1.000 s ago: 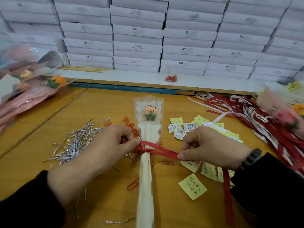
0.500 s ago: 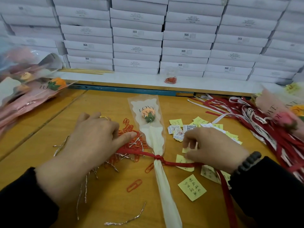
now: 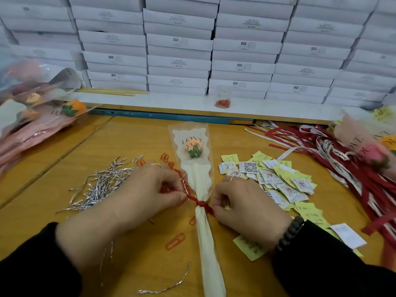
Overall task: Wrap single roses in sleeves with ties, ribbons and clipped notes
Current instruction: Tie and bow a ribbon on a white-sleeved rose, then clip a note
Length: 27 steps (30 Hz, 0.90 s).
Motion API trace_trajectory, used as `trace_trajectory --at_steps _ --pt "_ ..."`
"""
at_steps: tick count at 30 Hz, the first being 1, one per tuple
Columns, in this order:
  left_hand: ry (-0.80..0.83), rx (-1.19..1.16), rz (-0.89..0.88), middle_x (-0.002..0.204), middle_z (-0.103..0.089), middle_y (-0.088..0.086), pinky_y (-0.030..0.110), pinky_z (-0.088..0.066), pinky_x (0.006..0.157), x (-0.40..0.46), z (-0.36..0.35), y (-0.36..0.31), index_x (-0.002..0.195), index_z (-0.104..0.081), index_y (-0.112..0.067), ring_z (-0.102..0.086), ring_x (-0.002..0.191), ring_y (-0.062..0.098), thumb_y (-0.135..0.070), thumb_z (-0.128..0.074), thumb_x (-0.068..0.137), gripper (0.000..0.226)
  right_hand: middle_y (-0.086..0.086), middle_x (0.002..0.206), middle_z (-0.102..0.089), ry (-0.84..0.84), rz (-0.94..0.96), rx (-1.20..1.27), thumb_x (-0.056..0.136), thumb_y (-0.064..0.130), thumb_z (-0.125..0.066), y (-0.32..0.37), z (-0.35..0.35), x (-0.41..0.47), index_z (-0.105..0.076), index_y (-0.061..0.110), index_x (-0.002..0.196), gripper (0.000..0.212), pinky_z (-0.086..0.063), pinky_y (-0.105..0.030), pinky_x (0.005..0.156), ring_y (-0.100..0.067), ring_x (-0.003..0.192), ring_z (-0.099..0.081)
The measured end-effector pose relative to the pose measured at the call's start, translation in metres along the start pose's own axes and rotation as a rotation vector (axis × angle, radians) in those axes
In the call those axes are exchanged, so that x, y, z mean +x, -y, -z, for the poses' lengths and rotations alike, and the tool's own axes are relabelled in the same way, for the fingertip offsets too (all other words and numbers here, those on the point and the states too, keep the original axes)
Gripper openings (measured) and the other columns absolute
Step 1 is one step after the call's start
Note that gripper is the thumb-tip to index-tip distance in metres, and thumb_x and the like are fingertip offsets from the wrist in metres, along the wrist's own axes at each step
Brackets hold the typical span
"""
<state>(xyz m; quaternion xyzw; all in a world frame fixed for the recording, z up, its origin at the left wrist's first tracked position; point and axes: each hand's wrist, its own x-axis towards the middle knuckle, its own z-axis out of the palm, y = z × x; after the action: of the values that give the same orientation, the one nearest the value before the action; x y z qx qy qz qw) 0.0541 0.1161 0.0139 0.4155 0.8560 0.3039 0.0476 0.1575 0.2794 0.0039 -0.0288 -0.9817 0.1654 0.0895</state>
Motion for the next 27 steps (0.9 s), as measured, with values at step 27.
trace_trajectory --at_steps 27 --pt "-0.477 -0.223 -0.017 0.061 -0.045 -0.001 0.019 -0.035 0.055 0.004 -0.025 -0.004 0.065 -0.063 -0.029 -0.044 0.057 0.007 -0.001 -0.07 0.077 0.031 0.01 0.037 -0.034 -0.037 -0.099 0.519 0.086 0.019 -0.063 0.013 -0.008 0.003 -0.056 0.024 0.065 0.022 -0.025 -0.018 0.047 -0.005 0.04 -0.033"
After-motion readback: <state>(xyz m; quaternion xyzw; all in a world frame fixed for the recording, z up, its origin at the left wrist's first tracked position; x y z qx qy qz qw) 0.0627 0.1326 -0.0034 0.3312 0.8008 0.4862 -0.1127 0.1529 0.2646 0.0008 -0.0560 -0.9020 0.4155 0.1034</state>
